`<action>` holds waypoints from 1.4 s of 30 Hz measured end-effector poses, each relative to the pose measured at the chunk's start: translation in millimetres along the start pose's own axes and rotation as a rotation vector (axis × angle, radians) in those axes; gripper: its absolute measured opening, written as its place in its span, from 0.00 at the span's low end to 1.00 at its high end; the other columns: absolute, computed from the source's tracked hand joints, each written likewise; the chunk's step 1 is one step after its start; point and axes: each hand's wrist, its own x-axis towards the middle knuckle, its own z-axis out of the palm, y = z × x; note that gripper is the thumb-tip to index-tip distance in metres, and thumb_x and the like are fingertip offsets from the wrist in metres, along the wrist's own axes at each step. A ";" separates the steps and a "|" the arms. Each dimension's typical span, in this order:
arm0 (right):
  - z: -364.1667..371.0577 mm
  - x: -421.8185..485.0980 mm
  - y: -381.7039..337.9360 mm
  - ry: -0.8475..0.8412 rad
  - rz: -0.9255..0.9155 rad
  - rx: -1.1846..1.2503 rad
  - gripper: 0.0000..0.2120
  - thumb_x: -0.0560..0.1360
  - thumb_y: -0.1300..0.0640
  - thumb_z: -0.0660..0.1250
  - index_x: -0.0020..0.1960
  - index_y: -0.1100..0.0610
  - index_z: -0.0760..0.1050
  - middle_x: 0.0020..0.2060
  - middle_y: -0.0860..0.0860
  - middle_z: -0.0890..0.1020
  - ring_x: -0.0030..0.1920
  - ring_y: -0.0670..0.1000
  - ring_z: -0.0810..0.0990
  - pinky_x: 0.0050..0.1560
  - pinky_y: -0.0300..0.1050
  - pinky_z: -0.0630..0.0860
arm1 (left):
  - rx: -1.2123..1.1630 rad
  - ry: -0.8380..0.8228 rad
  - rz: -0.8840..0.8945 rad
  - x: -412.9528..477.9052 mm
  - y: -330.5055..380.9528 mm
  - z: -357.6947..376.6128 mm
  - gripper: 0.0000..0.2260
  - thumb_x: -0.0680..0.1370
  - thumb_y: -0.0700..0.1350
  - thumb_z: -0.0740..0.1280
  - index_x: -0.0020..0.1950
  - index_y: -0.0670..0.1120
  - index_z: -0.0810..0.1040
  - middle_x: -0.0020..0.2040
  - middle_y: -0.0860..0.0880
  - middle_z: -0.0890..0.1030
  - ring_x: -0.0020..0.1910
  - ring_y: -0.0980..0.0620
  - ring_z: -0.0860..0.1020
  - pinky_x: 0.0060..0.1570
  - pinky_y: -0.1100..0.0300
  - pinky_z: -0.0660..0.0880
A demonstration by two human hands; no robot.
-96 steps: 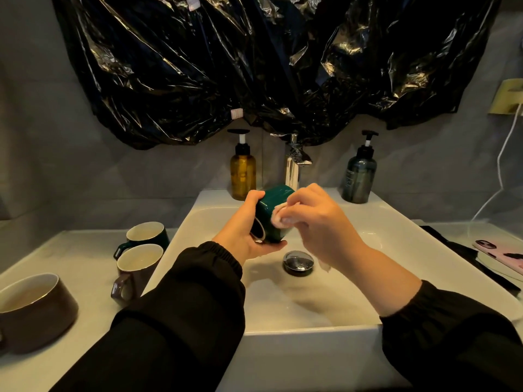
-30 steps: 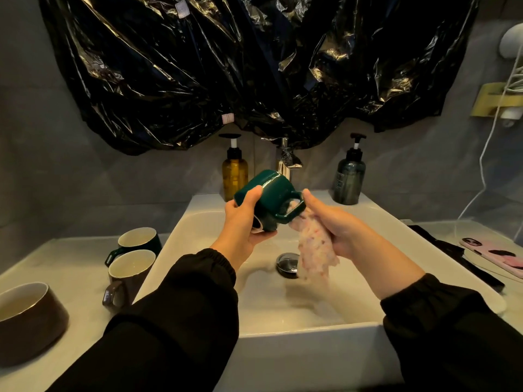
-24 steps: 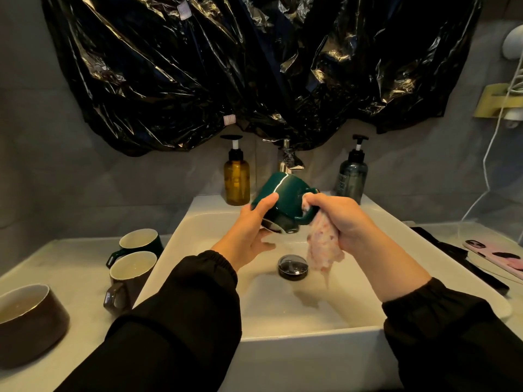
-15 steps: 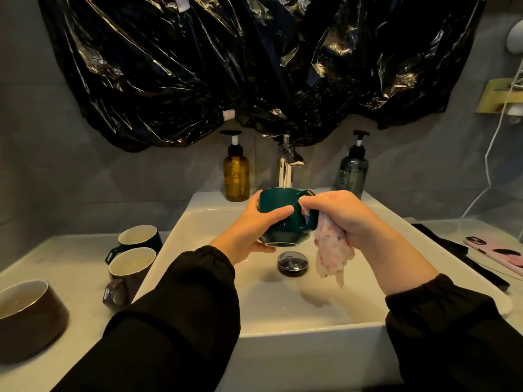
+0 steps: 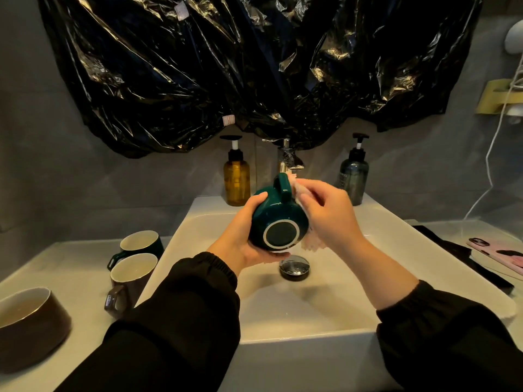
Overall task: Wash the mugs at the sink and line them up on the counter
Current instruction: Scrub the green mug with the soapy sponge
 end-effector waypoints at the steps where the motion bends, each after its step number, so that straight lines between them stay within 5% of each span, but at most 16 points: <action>1: 4.2 -2.5 1.0 0.033 -0.062 -0.018 0.10 0.79 0.58 0.63 0.58 0.56 0.80 0.46 0.46 0.82 0.46 0.38 0.77 0.44 0.25 0.73 | -0.006 0.003 0.005 -0.3 0.4 0.2 0.21 0.71 0.58 0.69 0.56 0.45 0.75 0.54 0.40 0.80 0.55 0.38 0.76 0.58 0.40 0.71; 5: 7.4 -10.9 7.0 0.133 -0.257 -0.119 0.07 0.76 0.64 0.67 0.51 0.59 0.82 0.49 0.51 0.82 0.48 0.37 0.76 0.49 0.25 0.71 | -0.111 0.003 0.001 -0.8 1.4 0.0 0.22 0.71 0.57 0.70 0.57 0.44 0.75 0.52 0.40 0.81 0.52 0.40 0.78 0.54 0.46 0.75; 9: 11.4 -19.3 4.4 -0.032 -0.663 -0.264 0.04 0.71 0.67 0.71 0.46 0.63 0.82 0.49 0.56 0.80 0.53 0.49 0.78 0.54 0.37 0.76 | -0.141 -0.012 -0.008 -0.9 1.9 -1.9 0.20 0.72 0.59 0.67 0.51 0.43 0.78 0.43 0.41 0.82 0.47 0.43 0.77 0.55 0.49 0.75; 14: 9.7 -13.4 7.3 -0.020 -0.686 -0.290 0.03 0.70 0.66 0.72 0.43 0.63 0.82 0.48 0.58 0.79 0.50 0.54 0.77 0.49 0.40 0.78 | -0.145 -0.035 0.023 -2.5 3.4 -0.7 0.19 0.73 0.59 0.67 0.52 0.43 0.79 0.44 0.41 0.81 0.47 0.43 0.78 0.49 0.48 0.76; 19: 8.0 -14.8 7.6 0.048 -0.525 -0.091 0.04 0.71 0.67 0.70 0.44 0.61 0.82 0.45 0.51 0.79 0.48 0.49 0.78 0.48 0.37 0.77 | -0.136 -0.109 0.079 -0.4 5.2 -3.6 0.19 0.73 0.58 0.66 0.53 0.44 0.78 0.47 0.40 0.81 0.50 0.42 0.78 0.57 0.46 0.74; 24: -7.2 -0.2 9.1 0.098 -0.028 0.147 0.06 0.76 0.61 0.68 0.46 0.51 0.81 0.42 0.46 0.83 0.47 0.45 0.81 0.50 0.42 0.78 | 0.077 -0.181 0.110 -1.5 4.3 -7.6 0.23 0.68 0.57 0.68 0.56 0.45 0.77 0.50 0.41 0.81 0.49 0.44 0.79 0.45 0.50 0.77; 29: -21.0 7.9 10.6 -0.134 0.325 0.367 0.08 0.79 0.53 0.64 0.50 0.53 0.81 0.44 0.51 0.85 0.47 0.52 0.83 0.46 0.46 0.79 | 0.223 -0.214 0.085 1.0 0.4 -11.4 0.29 0.66 0.57 0.69 0.64 0.45 0.74 0.58 0.39 0.80 0.55 0.42 0.78 0.57 0.46 0.75; 32: -29.4 13.7 15.0 -0.447 0.373 0.475 0.15 0.78 0.52 0.64 0.60 0.60 0.78 0.54 0.61 0.81 0.55 0.59 0.80 0.56 0.53 0.76 | 0.237 -0.242 0.072 0.8 2.1 -16.6 0.30 0.65 0.57 0.69 0.64 0.45 0.75 0.58 0.40 0.79 0.55 0.41 0.77 0.59 0.45 0.73; 35: -36.0 16.4 16.5 -0.669 0.337 0.485 0.23 0.75 0.52 0.64 0.66 0.64 0.71 0.54 0.63 0.78 0.54 0.59 0.80 0.55 0.53 0.76 | 0.266 -0.268 0.065 -1.1 3.7 -21.1 0.30 0.64 0.57 0.73 0.63 0.46 0.75 0.57 0.41 0.79 0.54 0.42 0.77 0.57 0.45 0.75; 39: -38.5 13.3 14.4 -0.690 0.352 0.454 0.09 0.78 0.64 0.62 0.56 0.66 0.74 0.38 0.54 0.82 0.39 0.50 0.82 0.37 0.39 0.79 | 0.339 -0.302 0.024 -0.1 3.1 -25.6 0.38 0.55 0.57 0.79 0.62 0.46 0.76 0.55 0.41 0.81 0.52 0.43 0.79 0.52 0.48 0.77; 42: -36.6 9.2 10.1 -0.648 0.404 0.408 0.07 0.78 0.68 0.60 0.49 0.62 0.76 0.33 0.52 0.82 0.34 0.48 0.82 0.32 0.38 0.77 | 0.372 -0.297 -0.023 2.6 3.7 -28.3 0.35 0.60 0.60 0.75 0.63 0.47 0.75 0.56 0.41 0.81 0.55 0.42 0.78 0.56 0.46 0.75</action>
